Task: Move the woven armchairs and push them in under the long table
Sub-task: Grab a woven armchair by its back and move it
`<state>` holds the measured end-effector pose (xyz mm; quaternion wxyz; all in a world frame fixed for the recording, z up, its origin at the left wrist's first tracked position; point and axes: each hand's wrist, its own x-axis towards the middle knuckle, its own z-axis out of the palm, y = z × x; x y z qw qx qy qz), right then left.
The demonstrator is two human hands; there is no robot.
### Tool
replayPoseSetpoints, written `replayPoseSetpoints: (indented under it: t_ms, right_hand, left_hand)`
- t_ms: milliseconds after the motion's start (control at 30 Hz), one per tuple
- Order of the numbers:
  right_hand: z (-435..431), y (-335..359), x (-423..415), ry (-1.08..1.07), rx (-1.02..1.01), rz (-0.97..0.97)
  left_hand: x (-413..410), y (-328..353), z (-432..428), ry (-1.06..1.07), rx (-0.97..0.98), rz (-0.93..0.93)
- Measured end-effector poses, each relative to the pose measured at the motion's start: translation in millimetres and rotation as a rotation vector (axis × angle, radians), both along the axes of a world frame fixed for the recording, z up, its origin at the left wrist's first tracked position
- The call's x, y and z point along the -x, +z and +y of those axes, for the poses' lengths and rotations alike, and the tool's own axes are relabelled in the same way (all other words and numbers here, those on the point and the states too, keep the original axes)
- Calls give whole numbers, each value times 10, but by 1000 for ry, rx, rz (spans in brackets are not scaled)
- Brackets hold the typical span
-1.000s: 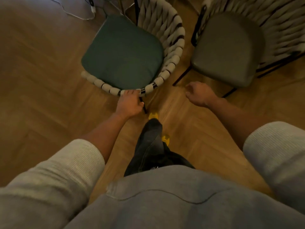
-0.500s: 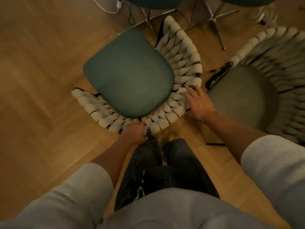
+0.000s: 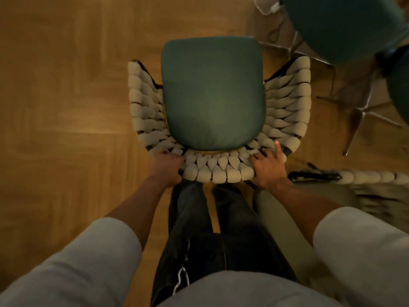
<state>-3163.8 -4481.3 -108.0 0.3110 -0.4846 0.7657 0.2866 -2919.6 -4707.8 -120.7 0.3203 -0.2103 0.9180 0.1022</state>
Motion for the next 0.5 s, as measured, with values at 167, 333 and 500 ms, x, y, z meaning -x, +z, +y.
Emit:
replayPoseSetpoints:
  t_ms: [167, 333, 500]
  right_hand:
    - [-282, 21, 19, 159, 25, -30]
    - [-746, -9, -131, 362, 60, -55]
    - [-1392, 12, -461, 563, 81, -78]
  left_hand:
    - [-327, 128, 196, 156, 27, -8]
    - [-848, 116, 354, 388, -44, -53]
    - [-1367, 102, 415, 577, -55, -80]
